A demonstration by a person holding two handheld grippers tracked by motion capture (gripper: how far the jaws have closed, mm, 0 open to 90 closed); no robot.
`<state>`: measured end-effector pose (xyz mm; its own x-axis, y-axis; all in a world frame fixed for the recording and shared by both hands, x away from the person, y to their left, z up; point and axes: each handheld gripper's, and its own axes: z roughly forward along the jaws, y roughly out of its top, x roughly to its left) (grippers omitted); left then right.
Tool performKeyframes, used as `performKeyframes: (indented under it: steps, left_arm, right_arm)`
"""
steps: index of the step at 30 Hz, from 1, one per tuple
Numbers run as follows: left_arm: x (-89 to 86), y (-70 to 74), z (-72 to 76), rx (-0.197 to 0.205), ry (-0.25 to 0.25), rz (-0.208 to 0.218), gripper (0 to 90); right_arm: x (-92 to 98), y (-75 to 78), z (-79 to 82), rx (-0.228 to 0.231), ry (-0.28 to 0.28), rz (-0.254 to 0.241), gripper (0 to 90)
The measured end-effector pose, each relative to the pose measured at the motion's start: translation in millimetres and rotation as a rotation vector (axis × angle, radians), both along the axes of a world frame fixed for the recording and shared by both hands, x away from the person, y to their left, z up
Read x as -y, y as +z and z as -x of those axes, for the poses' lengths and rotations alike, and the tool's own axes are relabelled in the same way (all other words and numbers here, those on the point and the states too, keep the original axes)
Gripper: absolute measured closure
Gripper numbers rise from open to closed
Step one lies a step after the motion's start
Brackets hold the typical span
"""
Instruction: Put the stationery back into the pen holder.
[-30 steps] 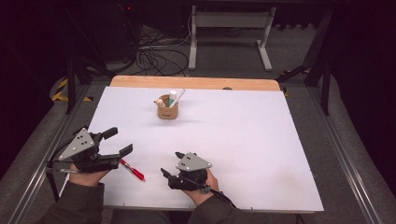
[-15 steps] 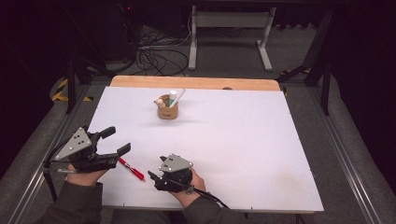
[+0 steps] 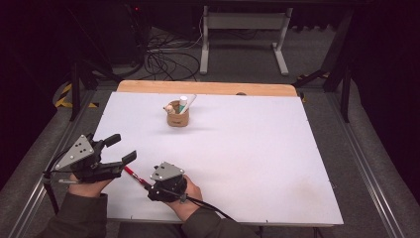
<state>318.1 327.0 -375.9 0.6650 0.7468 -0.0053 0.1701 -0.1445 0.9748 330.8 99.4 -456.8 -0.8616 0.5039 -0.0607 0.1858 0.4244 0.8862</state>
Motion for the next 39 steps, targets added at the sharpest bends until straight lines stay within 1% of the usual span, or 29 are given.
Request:
performKeyframes:
  steps: [1,4,11,18,21,24,28,29,32,34,36,37,38,39]
  left_arm:
    - [-0.7,0.4,0.2,-0.004,0.002,0.001,20.3]
    - [-2.0,0.8,0.0,0.004,0.004,0.005,20.4]
    - [-1.7,1.9,1.1,0.004,0.008,-0.007,20.3]
    - [-3.1,1.8,1.1,0.010,0.013,-0.002,20.4]
    - [-4.2,2.1,1.0,0.010,0.014,-0.002,20.6]
    - [-4.1,1.8,1.1,0.009,0.024,-0.004,20.5]
    - [-4.8,2.3,1.7,0.013,0.037,-0.005,20.9]
    - [-4.8,2.3,2.0,0.013,0.040,-0.002,20.9]
    - [-5.2,2.2,1.9,0.014,0.045,0.001,21.0]
    - [-5.1,2.2,1.9,0.013,0.044,0.001,21.1]
    - [-5.1,2.3,1.9,0.016,0.044,-0.002,21.1]
    - [-4.9,2.2,2.1,0.012,0.045,0.000,21.1]
    - [-5.2,2.3,1.9,0.014,0.045,-0.003,21.2]
    - [-4.8,2.0,1.9,0.012,0.046,0.003,21.2]
  right_arm:
    - [-2.4,-0.4,-0.3,-0.006,0.003,-0.004,42.3]
    - [-10.3,-1.4,-1.1,-0.013,0.005,0.001,42.8]
    - [-30.9,-2.4,-5.6,-0.030,0.010,0.014,45.8]
    - [-47.2,-8.5,-11.2,-0.066,0.010,0.064,50.1]
    - [-51.1,-11.6,-12.8,-0.080,0.011,0.097,52.5]
    - [-53.3,-13.0,-13.5,-0.082,0.016,0.124,53.9]
    - [-54.0,-14.4,-15.2,-0.094,0.020,0.141,57.0]
    - [-54.1,-14.4,-15.4,-0.097,0.012,0.138,57.8]
    - [-55.2,-15.5,-16.0,-0.108,0.008,0.156,61.7]
    - [-56.8,-16.3,-16.4,-0.113,-0.002,0.165,62.7]
    - [-57.4,-16.8,-16.3,-0.115,0.000,0.176,63.2]
    - [-57.8,-16.6,-16.5,-0.119,-0.007,0.172,63.5]
    - [-57.7,-16.5,-17.4,-0.116,-0.008,0.174,65.7]
    - [-57.8,-16.6,-17.4,-0.113,-0.007,0.174,70.5]
